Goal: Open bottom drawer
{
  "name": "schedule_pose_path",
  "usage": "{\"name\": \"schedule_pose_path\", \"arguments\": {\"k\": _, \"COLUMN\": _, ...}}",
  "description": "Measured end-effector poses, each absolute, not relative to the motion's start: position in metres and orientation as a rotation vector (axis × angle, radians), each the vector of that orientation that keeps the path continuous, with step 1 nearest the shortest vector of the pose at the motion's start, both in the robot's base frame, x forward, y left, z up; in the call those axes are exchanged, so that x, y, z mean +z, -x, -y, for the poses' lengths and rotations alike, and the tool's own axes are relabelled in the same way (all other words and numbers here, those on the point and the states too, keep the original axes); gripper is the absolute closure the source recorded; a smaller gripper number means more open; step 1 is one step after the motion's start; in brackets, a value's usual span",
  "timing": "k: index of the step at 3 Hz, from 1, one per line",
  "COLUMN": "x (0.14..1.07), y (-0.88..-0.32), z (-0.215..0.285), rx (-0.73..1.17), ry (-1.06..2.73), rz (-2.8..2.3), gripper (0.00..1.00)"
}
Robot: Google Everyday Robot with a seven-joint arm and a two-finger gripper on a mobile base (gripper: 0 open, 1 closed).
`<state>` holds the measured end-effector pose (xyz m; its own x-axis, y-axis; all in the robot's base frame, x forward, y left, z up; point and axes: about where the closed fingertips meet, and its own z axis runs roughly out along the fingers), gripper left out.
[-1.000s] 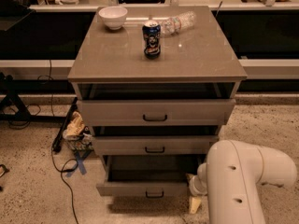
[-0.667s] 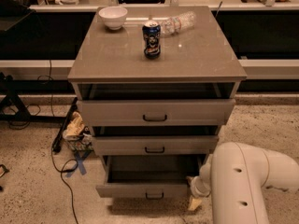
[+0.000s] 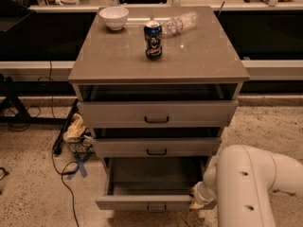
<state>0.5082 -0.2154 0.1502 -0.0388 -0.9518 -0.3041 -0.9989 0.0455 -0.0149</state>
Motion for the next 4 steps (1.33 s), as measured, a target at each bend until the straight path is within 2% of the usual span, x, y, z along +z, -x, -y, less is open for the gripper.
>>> {"name": "schedule_pose_path", "arguments": {"k": 1, "x": 0.151, "y": -0.506, "z": 0.216, "rx": 0.298, "ry": 1.996, "rz": -2.092, "gripper": 1.00}}
{"name": "schedule_pose_path", "arguments": {"k": 2, "x": 0.143, "y": -0.478, "z": 0.224, "rx": 0.323, "ry": 1.936, "rz": -2.107, "gripper": 1.00}}
{"name": "schedule_pose_path", "arguments": {"k": 4, "x": 0.150, "y": -0.479, "z": 0.223, "rx": 0.323, "ry": 1.936, "rz": -2.107, "gripper": 1.00}}
